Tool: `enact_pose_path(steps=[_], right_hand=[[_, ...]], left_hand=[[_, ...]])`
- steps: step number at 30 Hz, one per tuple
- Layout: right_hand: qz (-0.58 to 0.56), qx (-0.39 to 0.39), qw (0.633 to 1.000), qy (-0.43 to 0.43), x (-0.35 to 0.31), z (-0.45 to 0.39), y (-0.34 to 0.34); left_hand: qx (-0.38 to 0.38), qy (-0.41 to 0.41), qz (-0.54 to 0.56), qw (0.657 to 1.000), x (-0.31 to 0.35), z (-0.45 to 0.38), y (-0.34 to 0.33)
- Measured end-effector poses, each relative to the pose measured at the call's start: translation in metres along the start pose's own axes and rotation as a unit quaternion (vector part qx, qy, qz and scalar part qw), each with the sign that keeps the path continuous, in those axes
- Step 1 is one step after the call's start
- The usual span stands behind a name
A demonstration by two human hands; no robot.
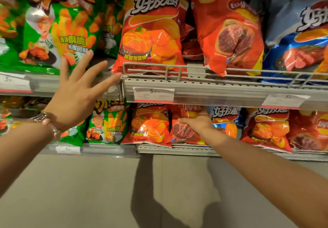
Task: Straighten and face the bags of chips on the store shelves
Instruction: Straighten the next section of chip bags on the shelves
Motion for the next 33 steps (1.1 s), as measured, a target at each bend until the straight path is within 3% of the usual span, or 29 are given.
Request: enact_pose_path(steps=[4, 7, 13, 15, 17, 19, 20, 22, 23, 24, 29, 33], right_hand=[[-0.056, 0.06, 0.996, 0.029, 0.001, 0.01, 0.0], [-0.088, 0.096, 0.99, 0.063, 0.0, 0.015, -0.002], [-0.153, 0.157, 0.969, 0.117, -0.012, 0.057, 0.011], [-0.175, 0.158, 0.964, 0.126, -0.015, 0.073, 0.015], [-0.205, 0.144, 0.959, 0.129, -0.014, 0.082, 0.014], [-0.213, 0.12, 0.96, 0.133, -0.013, 0.09, 0.011], [-0.205, 0.106, 0.964, 0.132, -0.013, 0.093, 0.007], [-0.178, 0.095, 0.971, 0.127, -0.013, 0.099, -0.002], [-0.167, 0.096, 0.973, 0.13, -0.012, 0.101, -0.007], [-0.157, 0.098, 0.973, 0.135, -0.012, 0.103, -0.012], [-0.109, 0.111, 0.977, 0.144, -0.006, 0.111, -0.016], [-0.104, 0.061, 0.976, 0.179, 0.005, 0.113, -0.007]], left_hand=[[0.004, 0.002, 0.009, 1.0, 0.003, 0.001, -0.001], [0.05, 0.011, 0.035, 0.998, 0.018, 0.008, -0.001], [0.13, -0.117, 0.149, 0.973, 0.076, 0.03, -0.021], [0.104, -0.138, 0.209, 0.963, 0.094, 0.035, -0.033], [0.031, -0.133, 0.312, 0.94, 0.111, 0.033, -0.045], [-0.05, -0.039, 0.466, 0.883, 0.124, 0.024, -0.052], [-0.1, 0.033, 0.568, 0.817, 0.131, 0.021, -0.055], [-0.195, 0.172, 0.754, 0.602, 0.152, 0.014, -0.063], [-0.223, 0.21, 0.797, 0.521, 0.162, 0.01, -0.065], [-0.231, 0.228, 0.812, 0.484, 0.168, 0.006, -0.064], [-0.223, 0.31, 0.82, 0.426, 0.186, -0.008, -0.068], [-0.214, 0.348, 0.809, 0.423, 0.199, -0.01, -0.074]])
Point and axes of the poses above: each hand's wrist, its own z-axis away from the middle knuckle, its own y-axis out of the back of the hand, x = y × z, the point moved 5 cm from there along -z, towards the middle knuckle, and after that the axes turned 10 degrees about -x, right-handed, at the moved point
